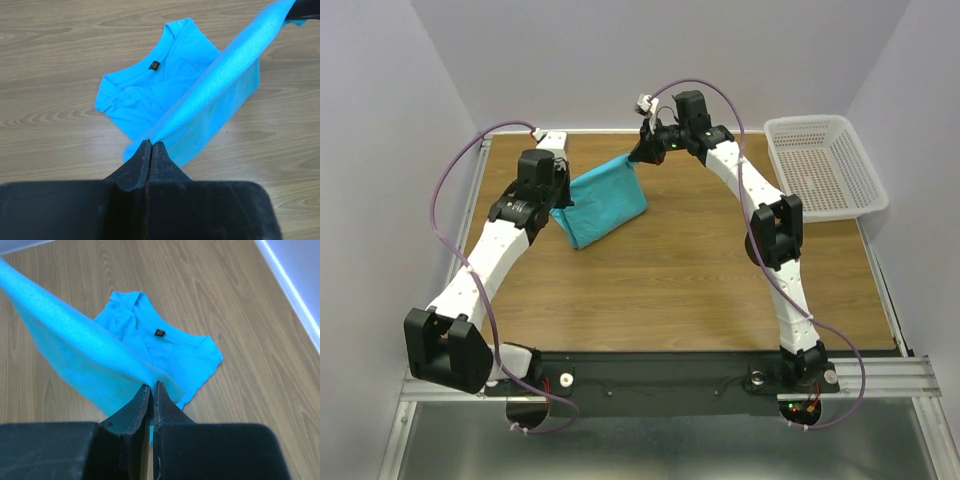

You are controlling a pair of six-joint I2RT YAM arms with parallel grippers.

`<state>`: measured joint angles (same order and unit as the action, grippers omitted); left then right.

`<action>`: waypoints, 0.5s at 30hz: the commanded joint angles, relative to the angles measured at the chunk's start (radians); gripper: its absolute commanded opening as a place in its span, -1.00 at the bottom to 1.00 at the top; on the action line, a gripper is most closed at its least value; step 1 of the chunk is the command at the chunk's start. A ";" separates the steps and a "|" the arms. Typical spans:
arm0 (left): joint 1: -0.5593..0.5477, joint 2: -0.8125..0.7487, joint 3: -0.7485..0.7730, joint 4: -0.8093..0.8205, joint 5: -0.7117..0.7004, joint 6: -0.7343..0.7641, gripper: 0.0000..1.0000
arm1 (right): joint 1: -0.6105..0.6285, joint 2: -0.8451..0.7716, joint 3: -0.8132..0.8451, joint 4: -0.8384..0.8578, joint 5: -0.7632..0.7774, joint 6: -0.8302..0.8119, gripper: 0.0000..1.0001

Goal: Fold and stack the t-shirts
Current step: Fold the tshirt

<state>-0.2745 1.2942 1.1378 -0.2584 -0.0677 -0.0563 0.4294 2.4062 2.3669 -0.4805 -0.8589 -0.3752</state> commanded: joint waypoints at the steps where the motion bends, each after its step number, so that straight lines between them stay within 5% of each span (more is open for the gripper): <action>1: 0.024 0.008 0.043 0.048 -0.034 0.030 -1.00 | 0.014 0.005 0.060 0.137 0.038 0.065 -0.99; 15: 0.100 0.112 0.027 0.140 -0.014 0.044 -1.00 | 0.043 0.073 0.049 0.269 0.158 0.120 -0.99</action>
<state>-0.1970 1.4063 1.1393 -0.1833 -0.0738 -0.0326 0.4614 2.4748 2.3787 -0.3260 -0.7605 -0.2871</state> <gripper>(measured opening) 0.040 0.066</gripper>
